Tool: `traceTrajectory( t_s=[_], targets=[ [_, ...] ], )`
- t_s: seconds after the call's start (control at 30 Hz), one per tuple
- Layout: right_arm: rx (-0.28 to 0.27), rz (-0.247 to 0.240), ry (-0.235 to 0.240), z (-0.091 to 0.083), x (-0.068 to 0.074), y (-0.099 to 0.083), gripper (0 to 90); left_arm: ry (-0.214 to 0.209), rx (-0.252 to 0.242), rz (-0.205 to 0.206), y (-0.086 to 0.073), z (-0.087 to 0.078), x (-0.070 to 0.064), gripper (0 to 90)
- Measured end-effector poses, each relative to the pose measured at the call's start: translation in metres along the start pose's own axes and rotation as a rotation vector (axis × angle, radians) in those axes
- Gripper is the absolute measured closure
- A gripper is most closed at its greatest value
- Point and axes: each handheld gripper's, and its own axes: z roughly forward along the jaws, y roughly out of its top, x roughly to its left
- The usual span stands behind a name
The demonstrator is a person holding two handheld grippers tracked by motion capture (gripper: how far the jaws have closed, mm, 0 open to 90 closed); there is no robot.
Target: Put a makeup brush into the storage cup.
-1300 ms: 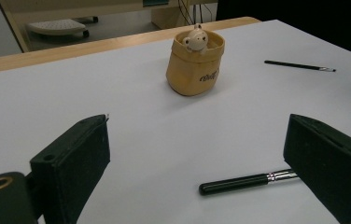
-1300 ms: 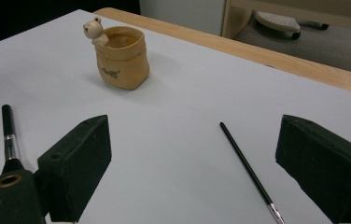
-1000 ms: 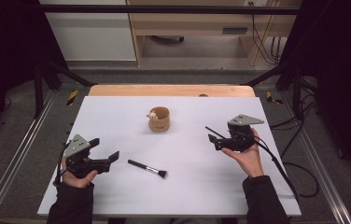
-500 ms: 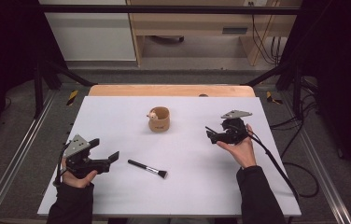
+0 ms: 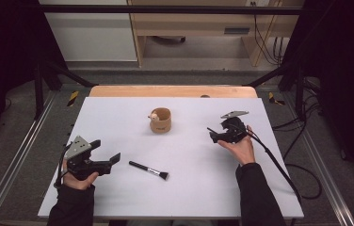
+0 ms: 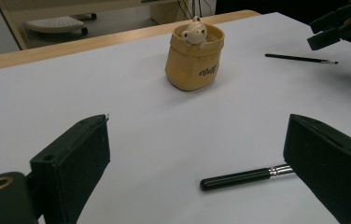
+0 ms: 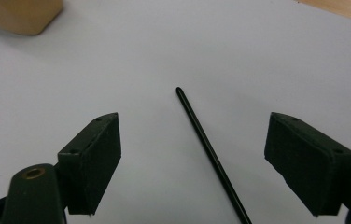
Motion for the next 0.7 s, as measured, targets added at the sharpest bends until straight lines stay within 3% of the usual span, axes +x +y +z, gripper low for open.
traceTrajectory(
  t_s=[0.17,0.27,0.7],
  targets=[
    [0.03,0.021,-0.005,0.009,-0.004,-0.003,26.6,0.0,0.002,0.001,0.0,0.0,0.0,6.5],
    [0.042,0.009,-0.039,0.013,-0.007,-0.004,32.7,0.0,0.002,0.003,0.0,0.0,0.0,6.5],
    [0.118,0.036,-0.032,0.032,-0.01,-0.01,50.2,-0.002,0.006,0.011,0.0,0.001,-0.002,6.6]
  ],
)
